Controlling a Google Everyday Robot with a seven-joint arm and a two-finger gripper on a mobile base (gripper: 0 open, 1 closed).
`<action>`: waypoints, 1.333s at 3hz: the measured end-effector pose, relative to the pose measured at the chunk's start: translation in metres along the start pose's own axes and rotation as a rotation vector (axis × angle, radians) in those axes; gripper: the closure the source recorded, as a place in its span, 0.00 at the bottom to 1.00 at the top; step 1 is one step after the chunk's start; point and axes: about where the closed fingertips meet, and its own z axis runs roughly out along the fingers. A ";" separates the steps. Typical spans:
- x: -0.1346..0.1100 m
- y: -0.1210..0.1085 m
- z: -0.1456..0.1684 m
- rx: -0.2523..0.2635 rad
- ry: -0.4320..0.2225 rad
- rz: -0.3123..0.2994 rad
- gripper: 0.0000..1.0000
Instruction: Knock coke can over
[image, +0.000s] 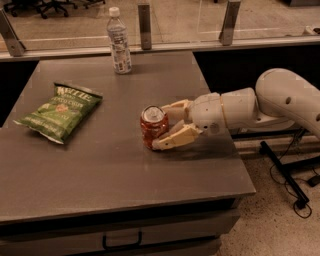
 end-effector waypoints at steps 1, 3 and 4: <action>0.004 -0.001 0.015 -0.035 0.000 0.021 0.63; -0.017 -0.007 0.014 -0.075 0.110 -0.011 1.00; -0.030 -0.016 0.000 -0.066 0.288 -0.023 1.00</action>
Offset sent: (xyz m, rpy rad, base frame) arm 0.0043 0.0232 -0.0053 -0.0171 0.0396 0.0826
